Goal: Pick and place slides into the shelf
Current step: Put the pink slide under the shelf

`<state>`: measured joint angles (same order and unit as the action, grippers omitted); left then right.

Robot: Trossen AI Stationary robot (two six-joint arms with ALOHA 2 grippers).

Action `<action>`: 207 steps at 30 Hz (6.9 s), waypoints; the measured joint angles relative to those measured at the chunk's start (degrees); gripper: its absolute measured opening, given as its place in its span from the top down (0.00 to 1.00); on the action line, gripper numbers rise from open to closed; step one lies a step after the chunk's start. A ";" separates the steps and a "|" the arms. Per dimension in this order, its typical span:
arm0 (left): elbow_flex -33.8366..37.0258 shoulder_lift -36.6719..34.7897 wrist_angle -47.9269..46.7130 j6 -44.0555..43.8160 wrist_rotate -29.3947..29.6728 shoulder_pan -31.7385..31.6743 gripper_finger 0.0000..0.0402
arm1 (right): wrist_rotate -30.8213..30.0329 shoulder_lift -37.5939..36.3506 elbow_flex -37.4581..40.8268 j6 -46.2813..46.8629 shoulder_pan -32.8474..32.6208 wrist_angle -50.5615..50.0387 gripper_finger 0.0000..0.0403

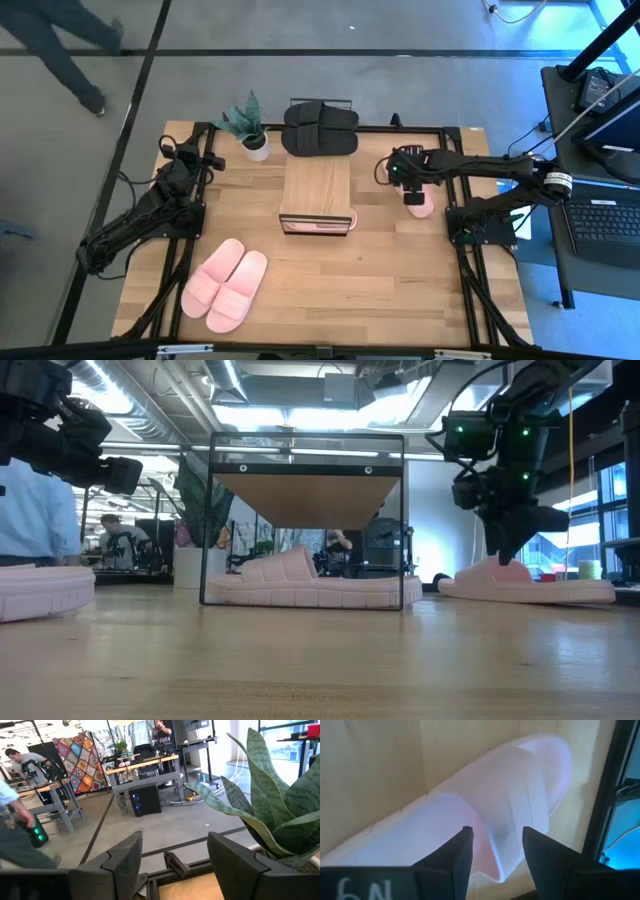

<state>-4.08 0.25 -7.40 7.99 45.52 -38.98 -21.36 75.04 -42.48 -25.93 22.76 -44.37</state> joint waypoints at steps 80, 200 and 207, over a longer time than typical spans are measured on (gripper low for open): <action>0.00 0.00 -0.74 -0.35 -0.01 0.00 0.46 | 5.37 7.46 8.04 -35.83 -17.23 42.91 0.82; 0.00 -0.02 -1.16 -1.86 -0.01 0.00 0.46 | 21.70 17.63 -3.62 24.50 1.62 36.56 0.97; 0.00 -0.02 -1.16 -1.90 -0.01 0.02 0.46 | 24.72 23.84 -9.84 22.23 1.44 33.74 0.97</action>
<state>-4.08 0.23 -8.56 6.09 45.52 -38.96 3.36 98.88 -52.32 -3.70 24.20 -10.63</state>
